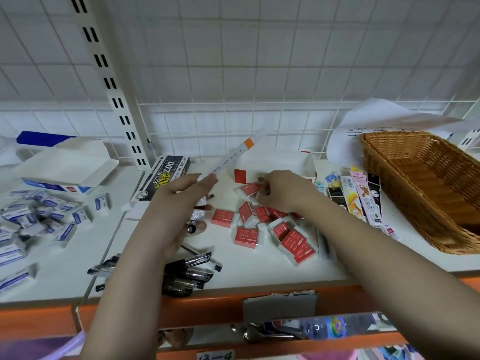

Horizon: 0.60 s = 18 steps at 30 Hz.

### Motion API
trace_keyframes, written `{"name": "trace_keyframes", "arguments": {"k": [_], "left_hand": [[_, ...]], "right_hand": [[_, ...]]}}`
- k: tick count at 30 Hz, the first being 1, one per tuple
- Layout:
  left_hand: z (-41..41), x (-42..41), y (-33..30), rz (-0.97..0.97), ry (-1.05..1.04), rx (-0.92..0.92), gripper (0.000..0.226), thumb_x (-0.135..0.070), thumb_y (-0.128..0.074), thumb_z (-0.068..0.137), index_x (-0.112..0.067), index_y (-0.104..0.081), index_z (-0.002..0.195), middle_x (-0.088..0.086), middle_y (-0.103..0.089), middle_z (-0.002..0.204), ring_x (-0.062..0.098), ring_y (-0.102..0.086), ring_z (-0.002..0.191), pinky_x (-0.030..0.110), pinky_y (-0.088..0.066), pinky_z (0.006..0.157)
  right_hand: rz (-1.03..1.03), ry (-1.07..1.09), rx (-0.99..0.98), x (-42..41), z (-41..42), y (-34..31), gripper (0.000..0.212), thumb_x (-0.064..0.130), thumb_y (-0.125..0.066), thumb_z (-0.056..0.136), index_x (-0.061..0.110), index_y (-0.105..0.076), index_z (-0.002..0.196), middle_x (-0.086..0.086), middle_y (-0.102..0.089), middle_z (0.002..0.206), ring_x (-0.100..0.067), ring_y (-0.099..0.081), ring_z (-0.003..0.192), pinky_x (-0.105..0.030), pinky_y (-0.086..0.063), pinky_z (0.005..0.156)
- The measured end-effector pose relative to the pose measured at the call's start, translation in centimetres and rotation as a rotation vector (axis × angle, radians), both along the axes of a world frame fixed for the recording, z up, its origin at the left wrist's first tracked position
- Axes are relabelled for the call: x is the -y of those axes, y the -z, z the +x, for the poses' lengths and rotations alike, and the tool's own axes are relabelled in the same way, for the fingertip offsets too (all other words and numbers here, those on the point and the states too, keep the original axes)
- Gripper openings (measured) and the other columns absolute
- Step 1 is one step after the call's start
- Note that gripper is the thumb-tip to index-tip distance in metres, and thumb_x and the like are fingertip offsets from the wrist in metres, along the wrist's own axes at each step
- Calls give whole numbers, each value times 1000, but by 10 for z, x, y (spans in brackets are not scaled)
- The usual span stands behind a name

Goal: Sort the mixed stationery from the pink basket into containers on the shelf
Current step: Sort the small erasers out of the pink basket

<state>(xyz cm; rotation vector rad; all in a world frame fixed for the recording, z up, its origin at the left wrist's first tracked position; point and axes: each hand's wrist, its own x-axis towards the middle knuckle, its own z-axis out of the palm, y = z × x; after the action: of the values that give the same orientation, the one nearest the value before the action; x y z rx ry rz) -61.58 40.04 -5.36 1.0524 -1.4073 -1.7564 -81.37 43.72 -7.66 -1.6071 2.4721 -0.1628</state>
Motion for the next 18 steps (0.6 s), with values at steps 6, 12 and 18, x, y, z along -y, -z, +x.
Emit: {"name": "trace_keyframes", "arguments": {"k": [6,12,18], "left_hand": [[4,-11,1,-12,-114,-40,11,-27,-66,84,-18,-71,81,-2,-54,64,11,-54,51,20,-37,43],[-6,-24,2,-226,-102,57,13,-24,-67,86,-26,-70,73,1,-54,73,17,-57,57,20,-37,36],[-14,-18,1,-227,-40,74,27,-7,-67,83,-31,-72,71,-2,-59,65,16,-56,59,23,-44,46]], "right_hand": [[-540,273,1256,-24,33,-31,11,14,-55,90,11,-61,82,-3,-59,69,-9,-50,43,-15,-39,41],[-356,387,2289,-27,58,-29,30,28,-70,68,13,-62,94,-7,-60,81,-12,-61,54,-12,-40,32],[-621,400,1954,-36,44,-43,9,11,-62,86,13,-61,78,-3,-64,69,-10,-65,56,-10,-43,39]]}}
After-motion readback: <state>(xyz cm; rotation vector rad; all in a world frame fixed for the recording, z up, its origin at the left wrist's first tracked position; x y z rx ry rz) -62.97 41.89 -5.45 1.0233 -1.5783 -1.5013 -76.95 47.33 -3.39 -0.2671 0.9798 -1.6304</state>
